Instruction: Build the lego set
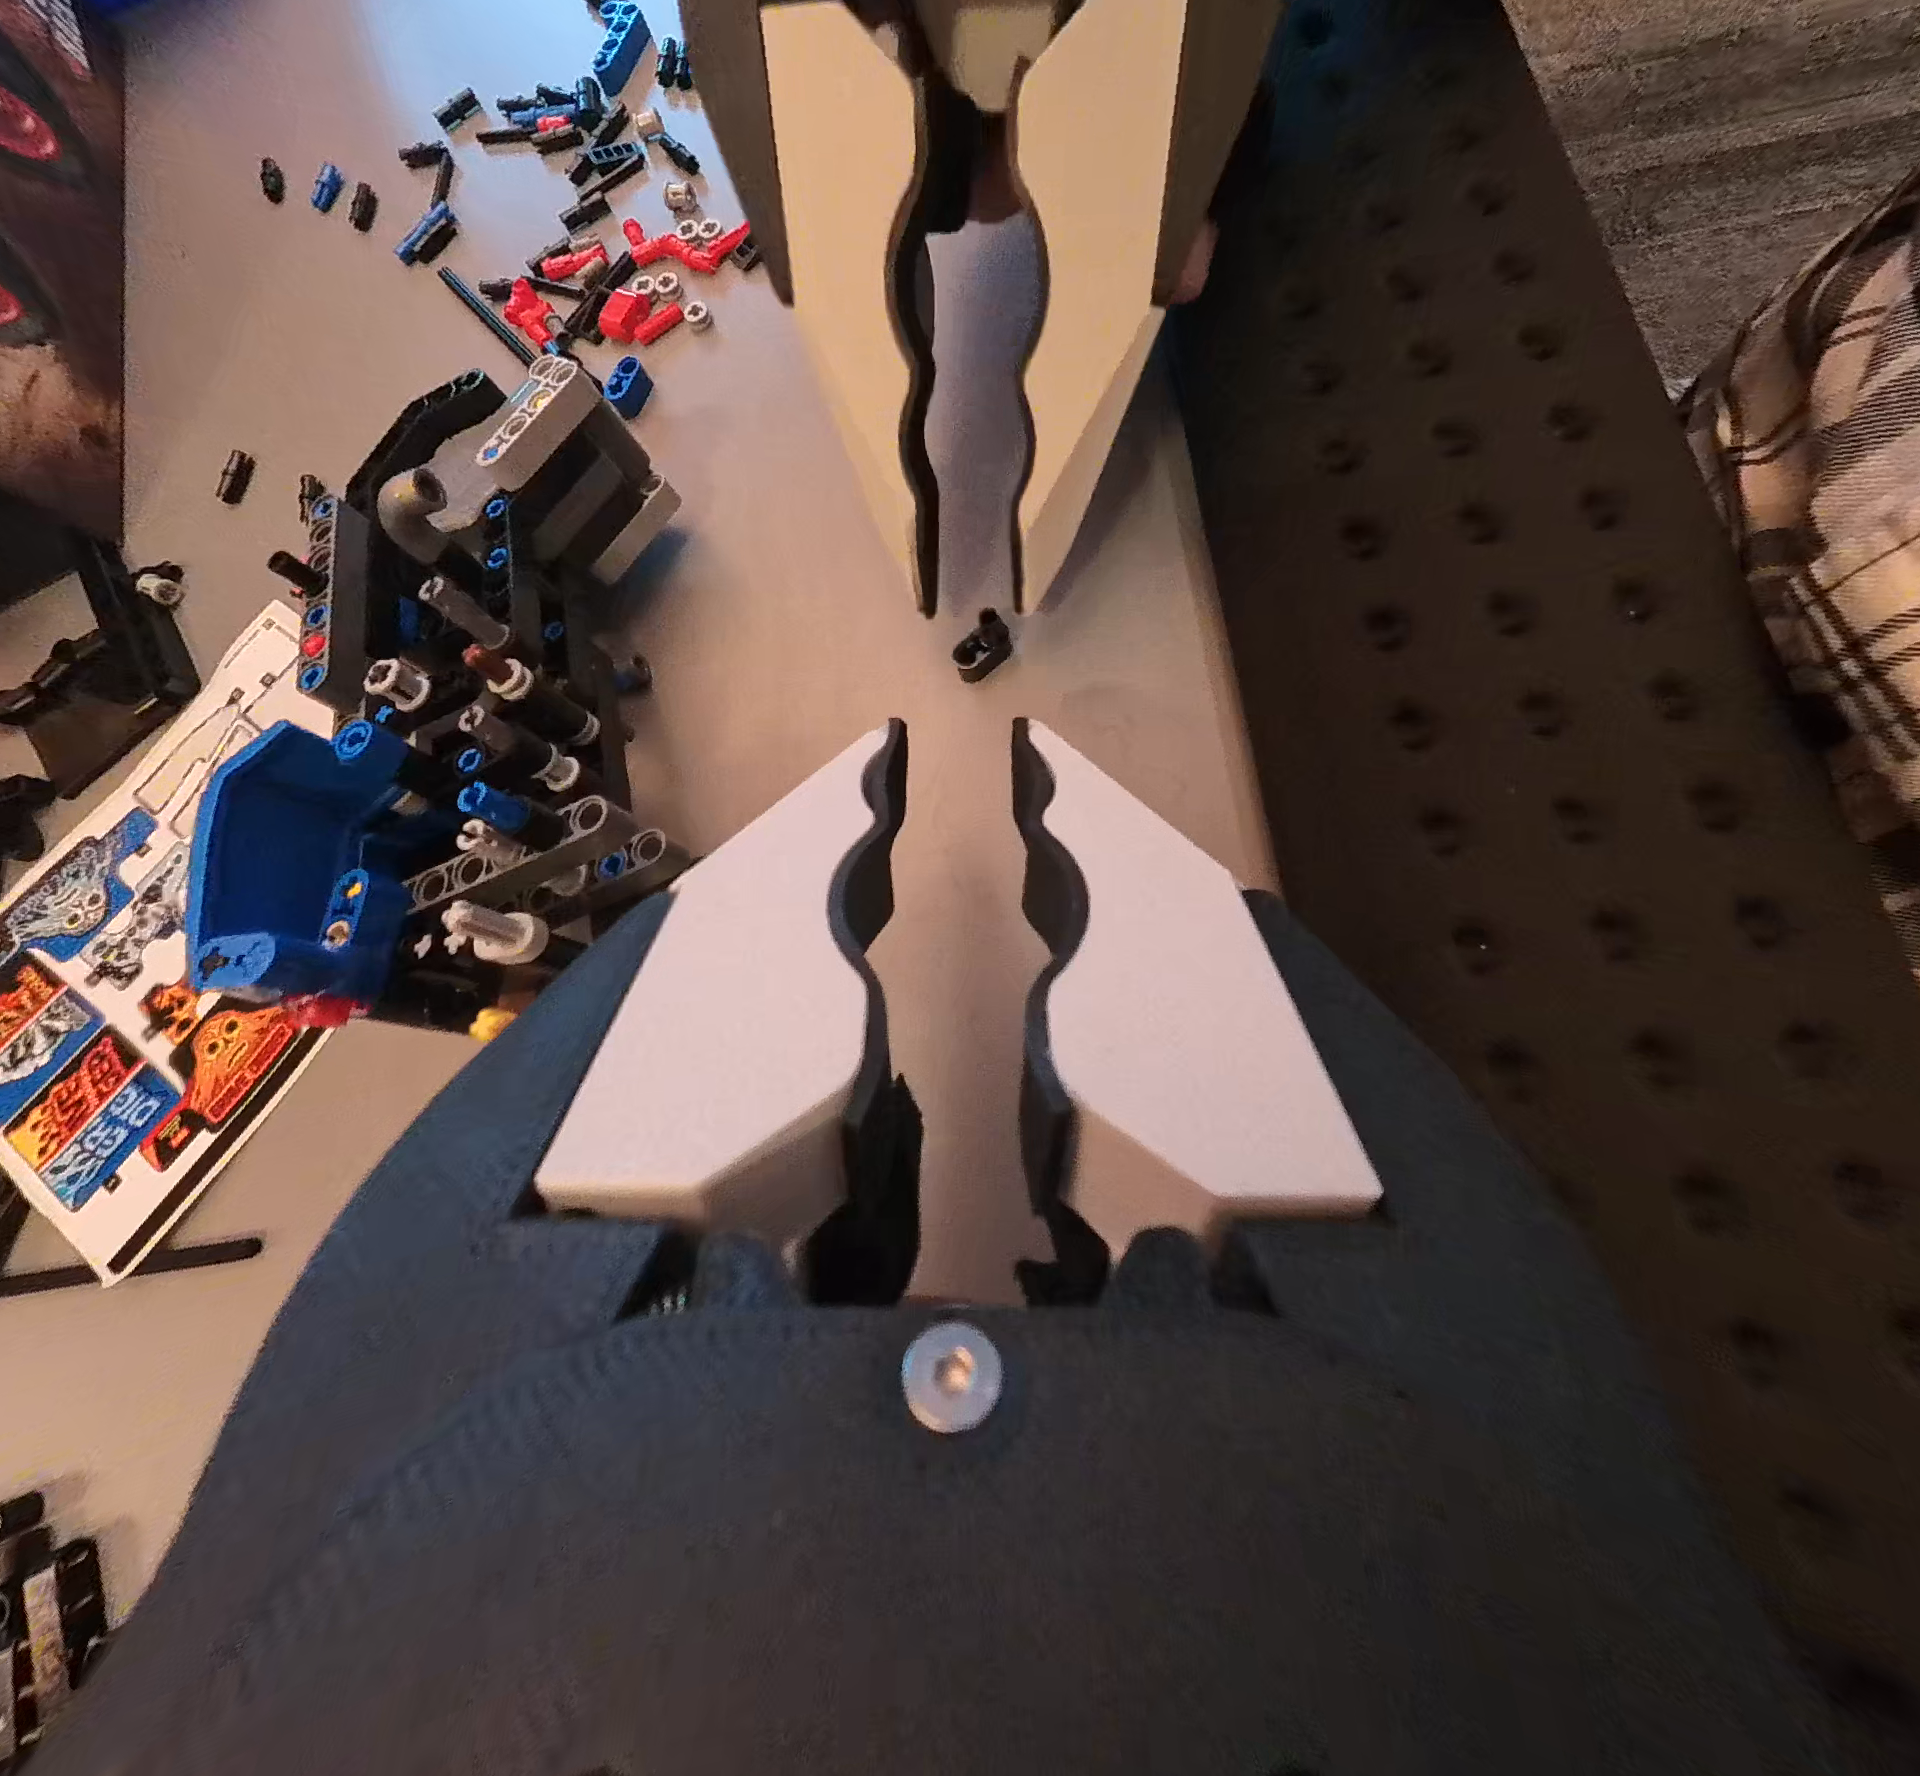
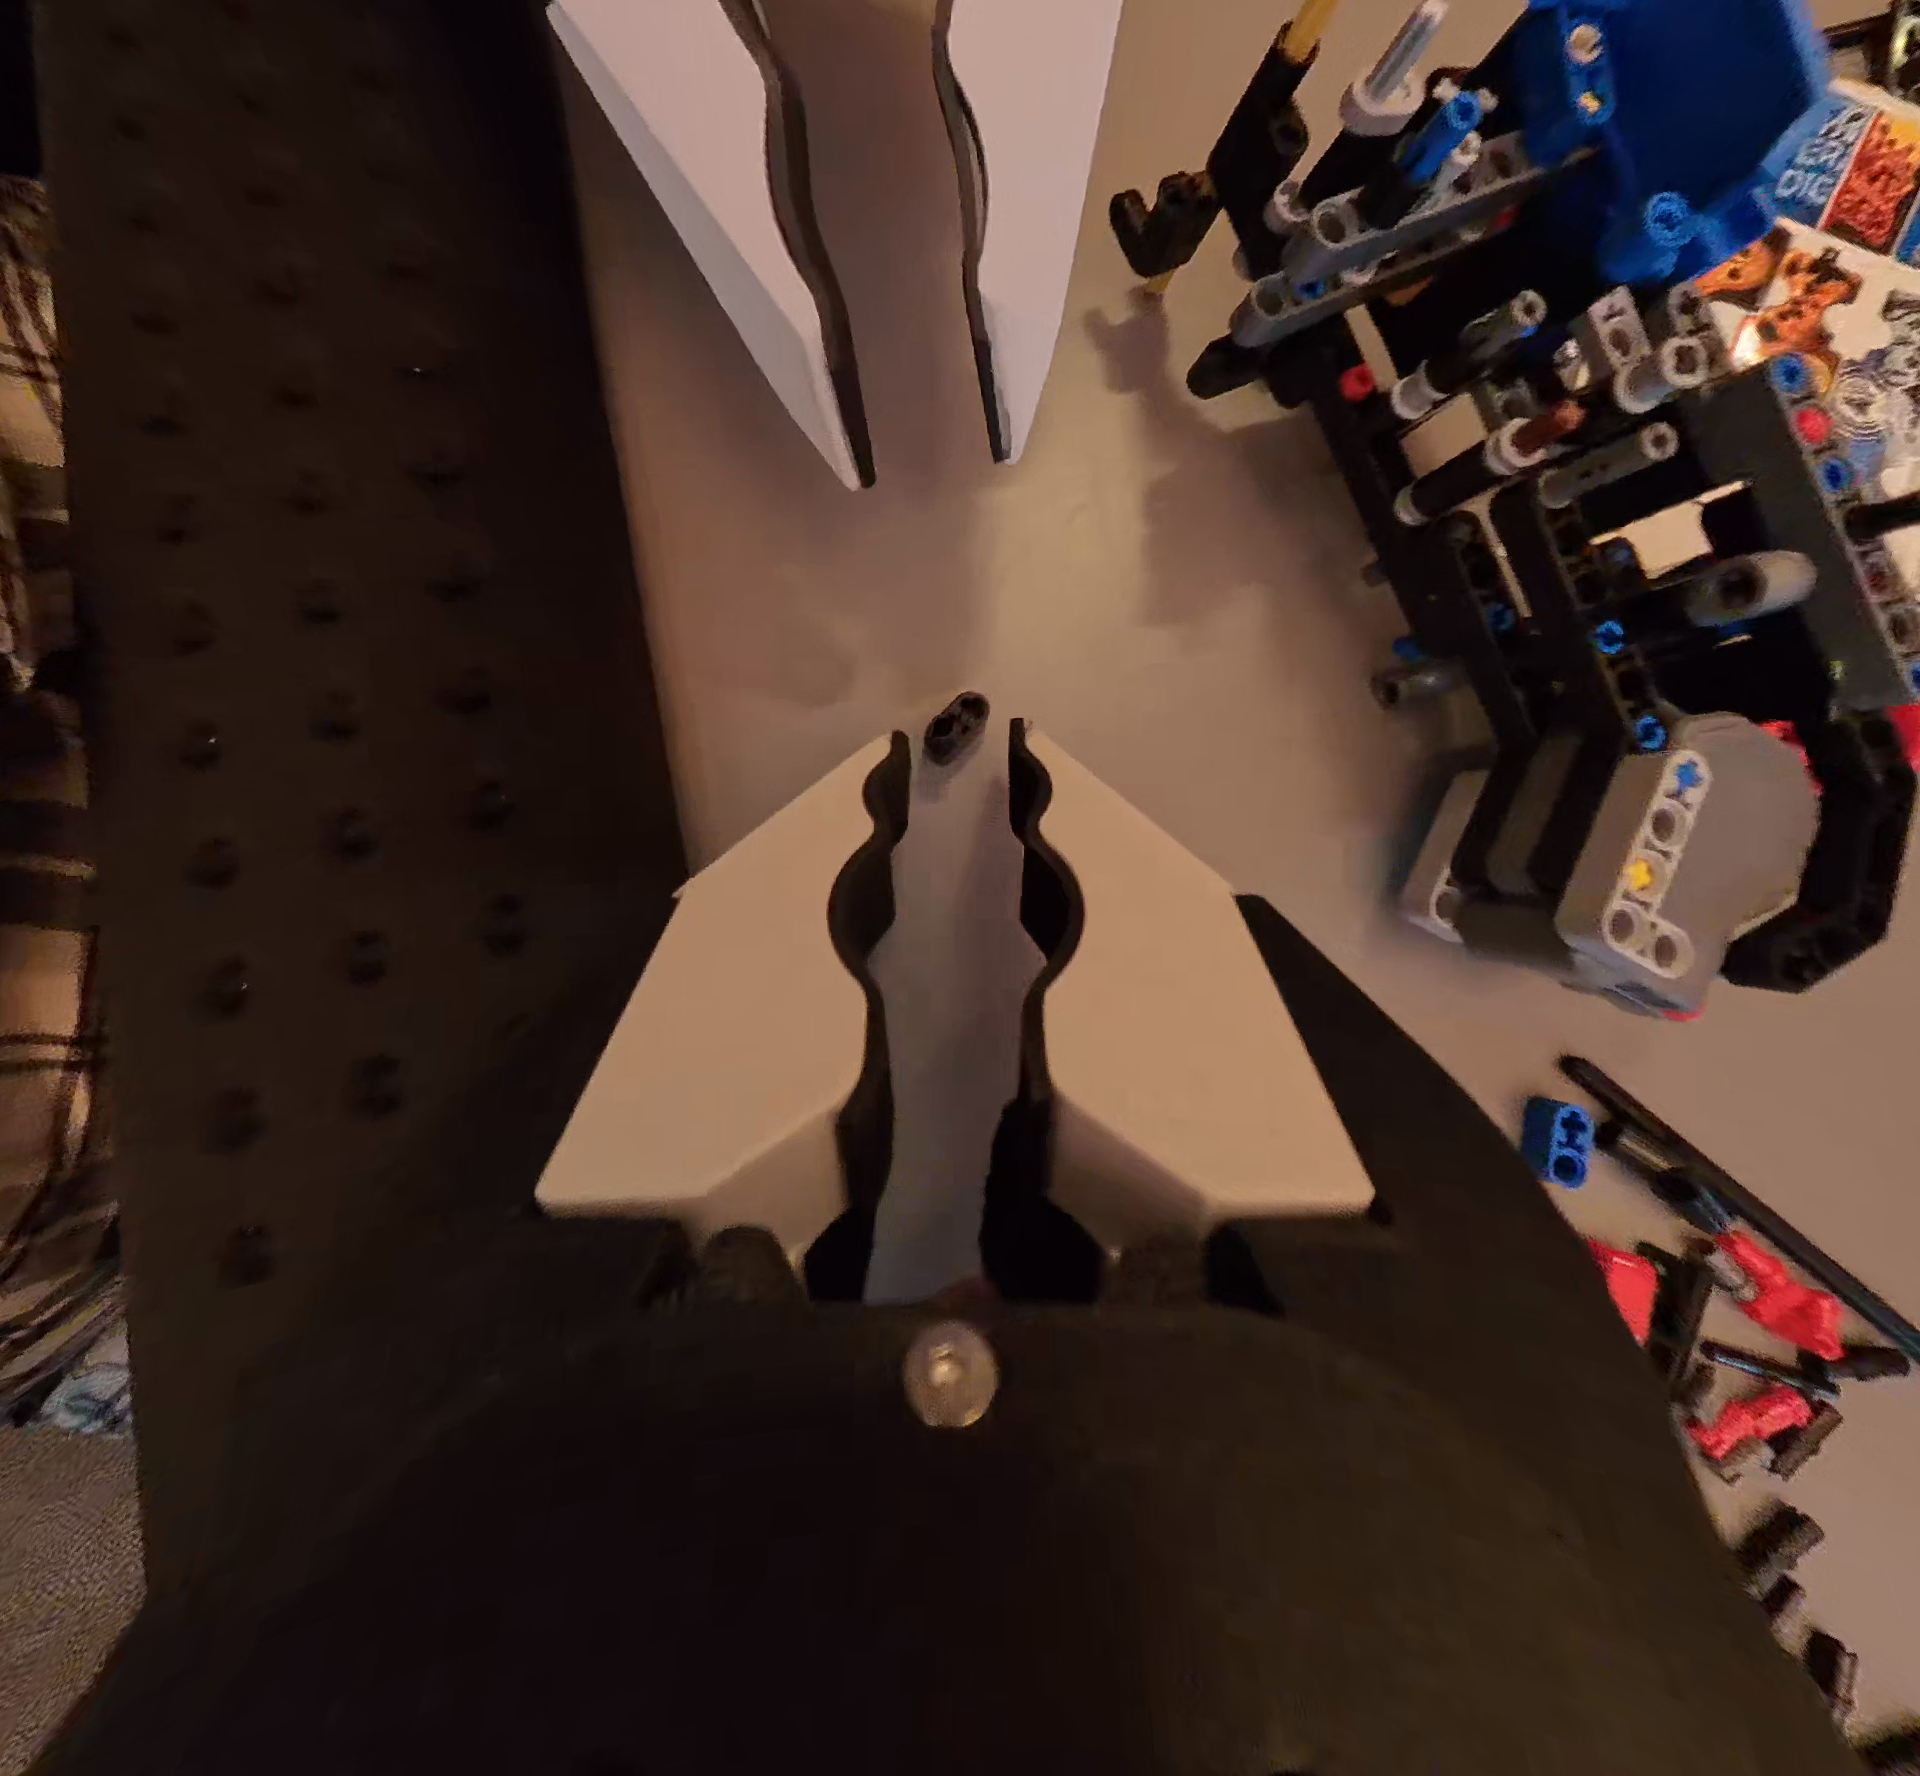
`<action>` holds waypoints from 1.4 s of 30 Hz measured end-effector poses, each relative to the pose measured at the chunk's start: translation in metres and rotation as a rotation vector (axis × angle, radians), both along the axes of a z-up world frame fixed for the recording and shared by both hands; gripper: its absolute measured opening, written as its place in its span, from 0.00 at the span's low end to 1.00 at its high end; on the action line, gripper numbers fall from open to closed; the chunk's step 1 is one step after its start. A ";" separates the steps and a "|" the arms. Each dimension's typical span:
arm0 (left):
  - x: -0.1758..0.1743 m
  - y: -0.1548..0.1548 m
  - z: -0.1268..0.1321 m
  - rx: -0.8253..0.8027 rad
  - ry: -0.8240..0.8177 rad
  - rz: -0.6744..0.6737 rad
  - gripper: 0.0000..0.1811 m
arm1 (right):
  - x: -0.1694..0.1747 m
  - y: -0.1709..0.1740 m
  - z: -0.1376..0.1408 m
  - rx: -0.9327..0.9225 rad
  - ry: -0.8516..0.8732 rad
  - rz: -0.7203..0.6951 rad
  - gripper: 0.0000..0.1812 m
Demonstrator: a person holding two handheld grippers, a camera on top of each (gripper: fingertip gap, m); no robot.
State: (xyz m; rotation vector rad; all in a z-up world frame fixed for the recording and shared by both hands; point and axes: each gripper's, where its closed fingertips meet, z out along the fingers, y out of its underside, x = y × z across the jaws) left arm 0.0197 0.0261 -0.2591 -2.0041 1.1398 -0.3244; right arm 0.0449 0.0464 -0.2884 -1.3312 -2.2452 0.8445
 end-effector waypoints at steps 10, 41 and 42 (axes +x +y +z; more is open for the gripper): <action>0.010 0.003 -0.011 -0.008 0.035 -0.020 0.10 | -0.009 -0.006 0.000 0.012 0.018 -0.016 0.03; 0.004 0.046 0.088 0.599 -0.042 0.225 0.08 | -0.028 0.008 0.127 -0.833 0.487 -0.231 0.04; 0.005 0.044 0.089 0.588 -0.074 0.213 0.08 | -0.027 0.007 0.128 -0.831 0.487 -0.219 0.04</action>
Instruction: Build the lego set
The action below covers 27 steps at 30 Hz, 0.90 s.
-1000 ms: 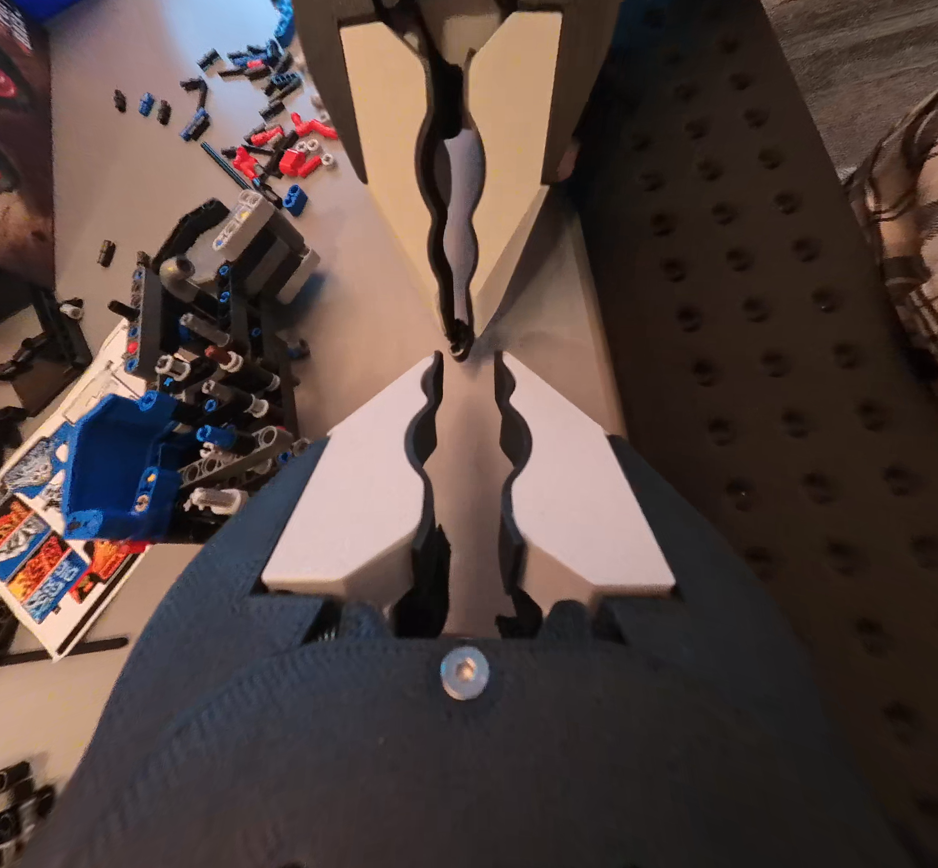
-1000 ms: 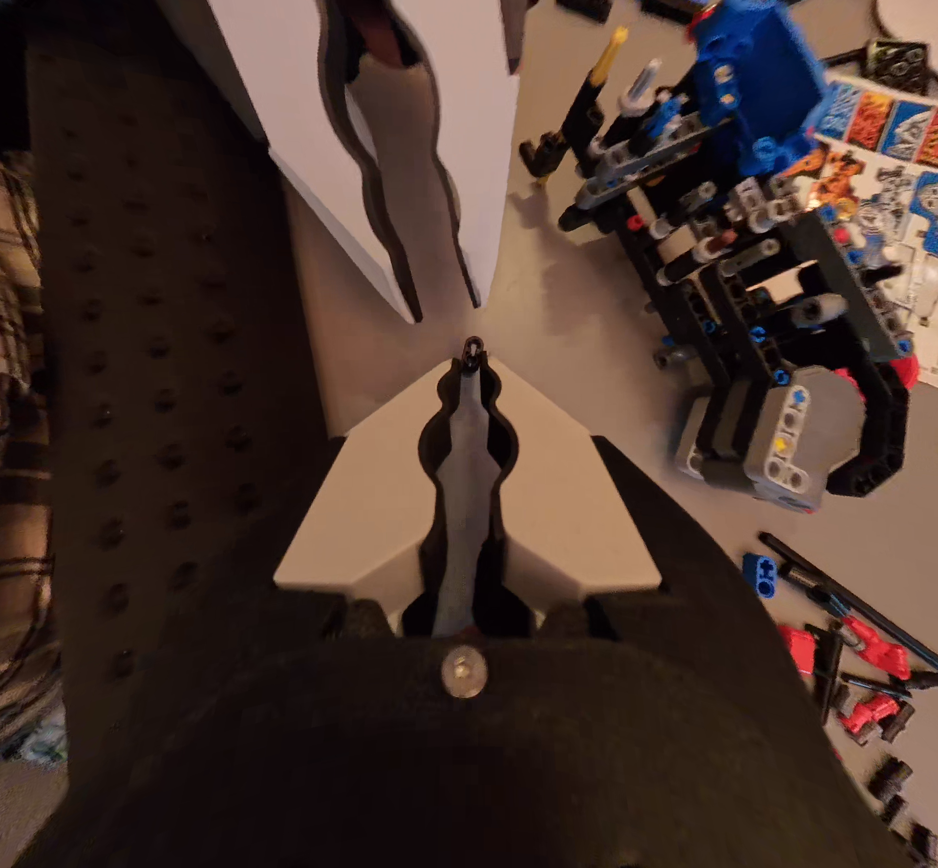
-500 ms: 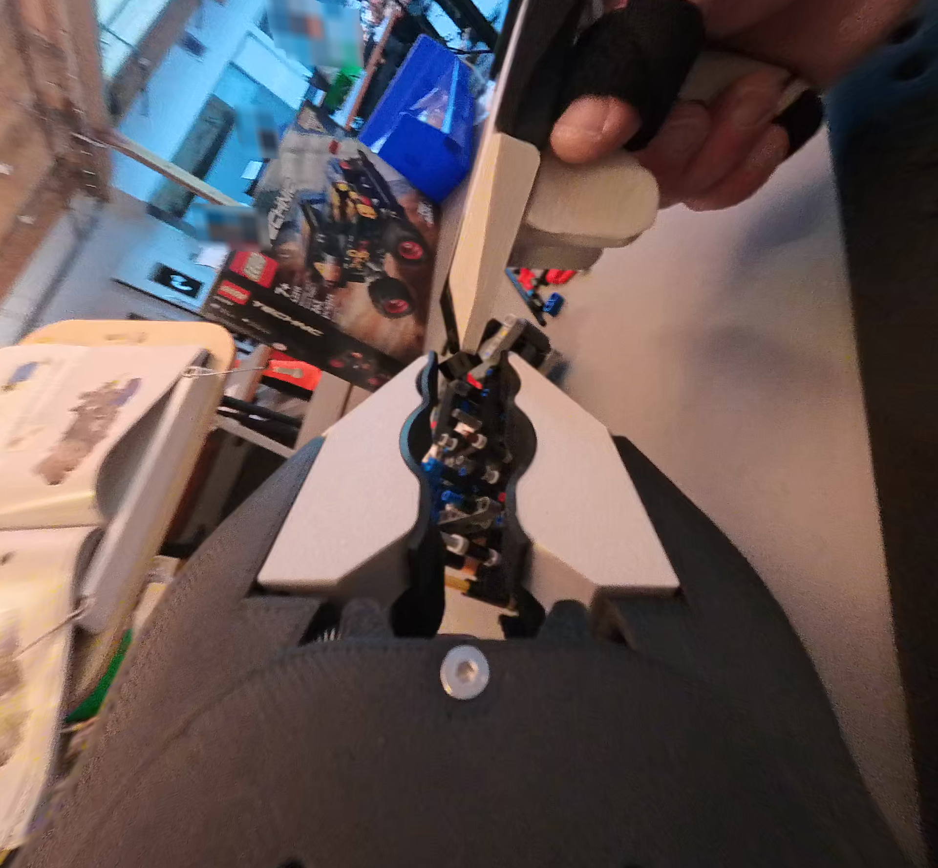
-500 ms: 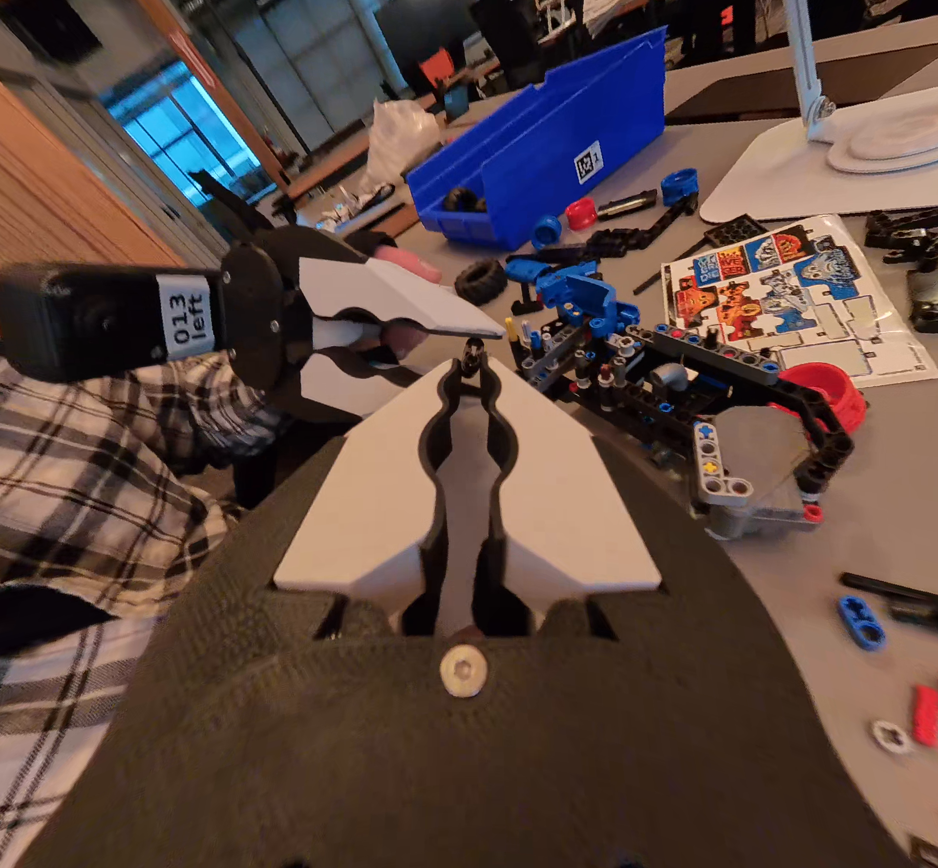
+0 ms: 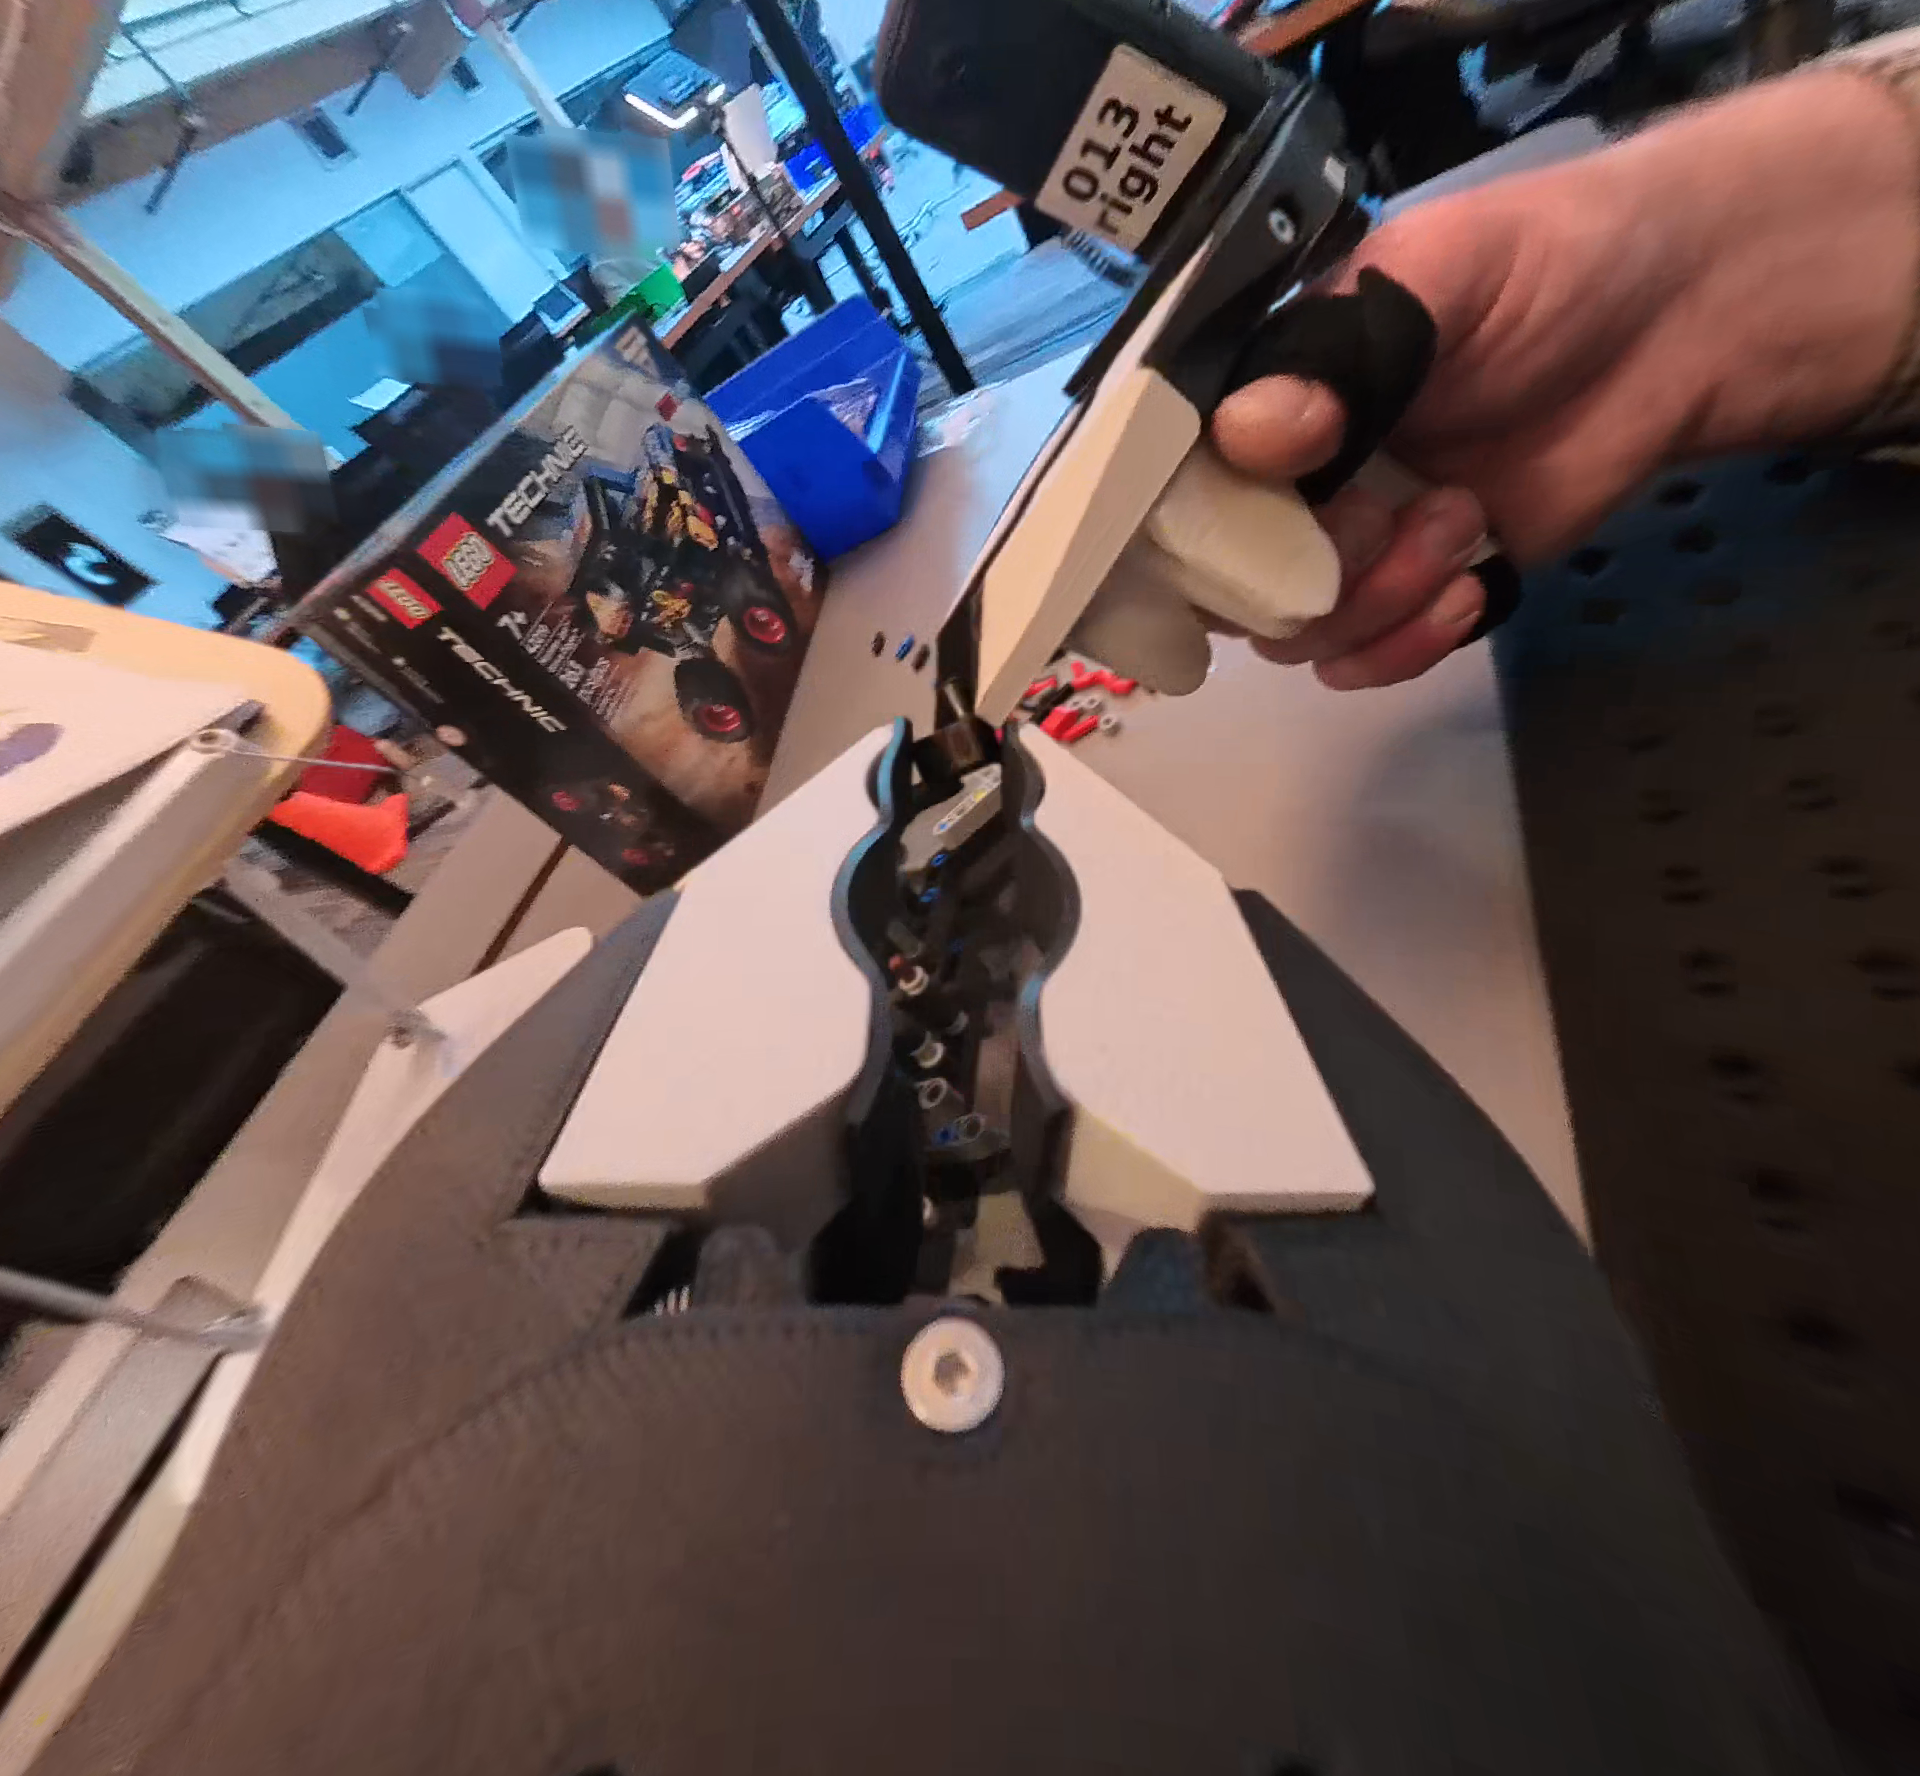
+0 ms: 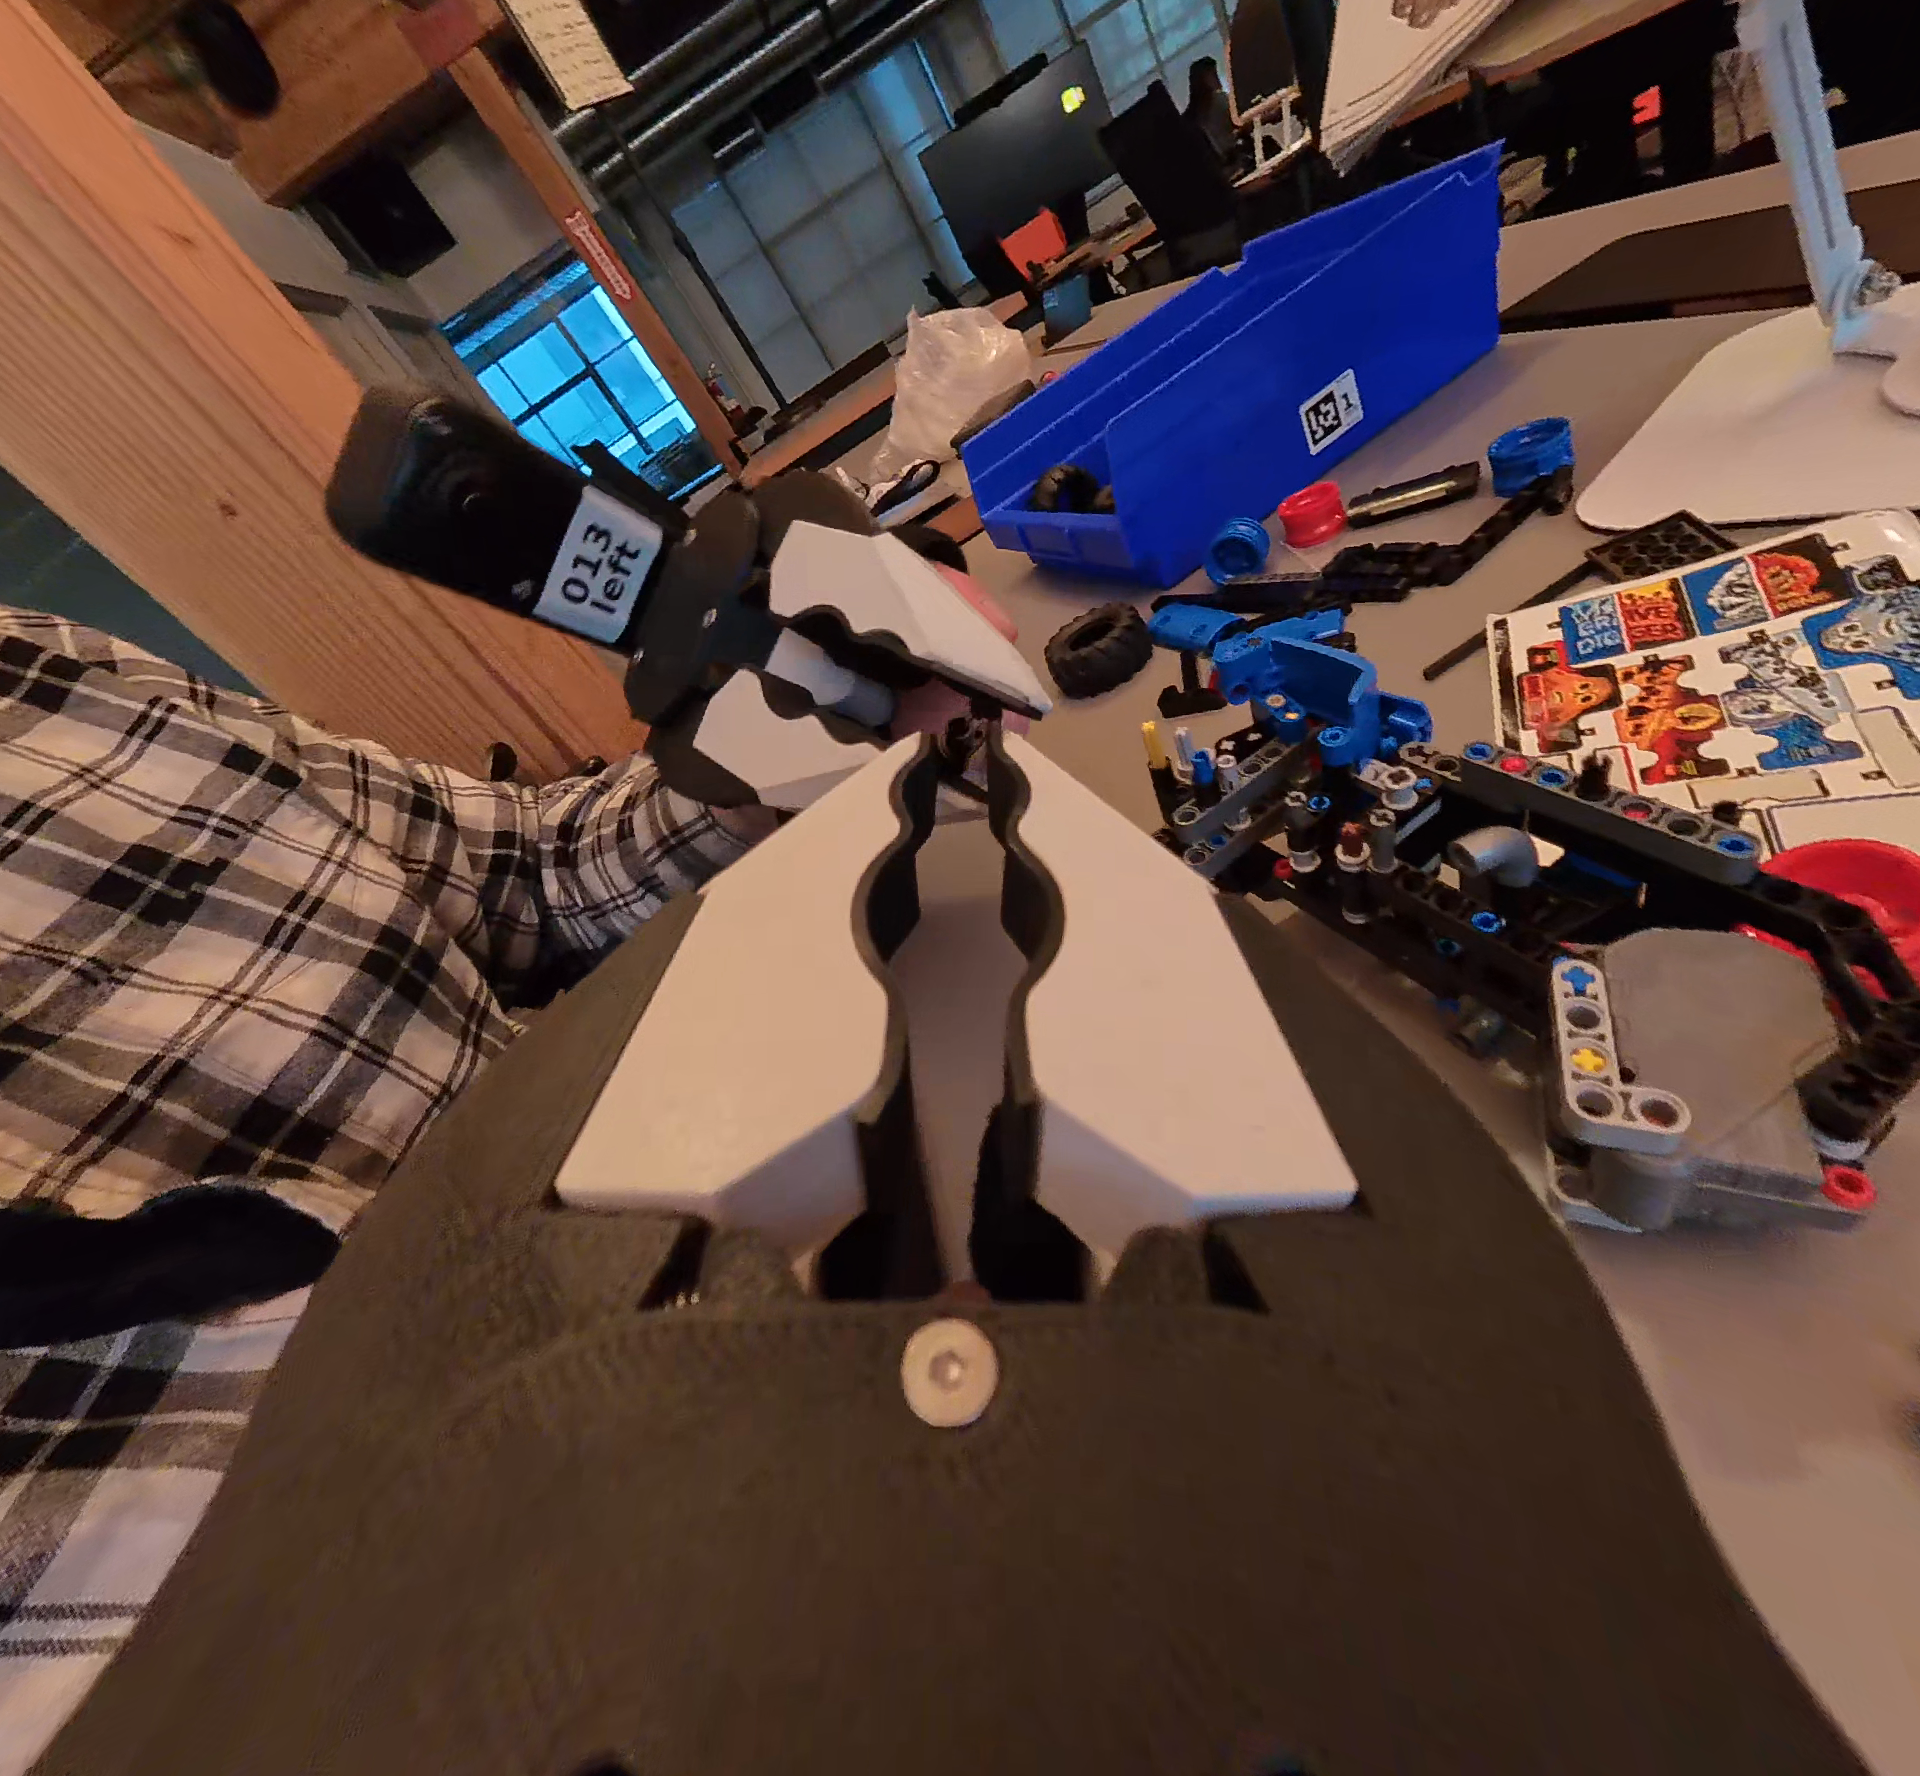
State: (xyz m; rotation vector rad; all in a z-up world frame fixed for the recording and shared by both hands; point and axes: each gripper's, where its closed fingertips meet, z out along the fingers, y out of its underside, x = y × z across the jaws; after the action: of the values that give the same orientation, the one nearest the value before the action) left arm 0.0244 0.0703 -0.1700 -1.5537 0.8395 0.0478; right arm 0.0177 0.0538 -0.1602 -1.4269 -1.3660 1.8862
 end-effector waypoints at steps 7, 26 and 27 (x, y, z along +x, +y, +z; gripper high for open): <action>0.005 -0.008 0.009 -0.061 -0.207 -0.120 0.08 | 0.002 -0.006 0.009 0.037 0.036 0.052 0.05; 0.015 -0.028 0.028 -0.228 -0.616 -0.401 0.08 | 0.010 -0.012 0.021 0.366 0.111 0.067 0.03; 0.015 -0.028 0.029 -0.230 -0.625 -0.406 0.08 | 0.009 -0.010 0.019 0.433 0.104 0.048 0.05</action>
State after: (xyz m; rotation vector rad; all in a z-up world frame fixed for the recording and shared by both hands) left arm 0.0389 0.0423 -0.1413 -1.4532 0.6493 -0.8129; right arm 0.0270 0.0442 -0.1412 -1.0747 -1.6431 1.5401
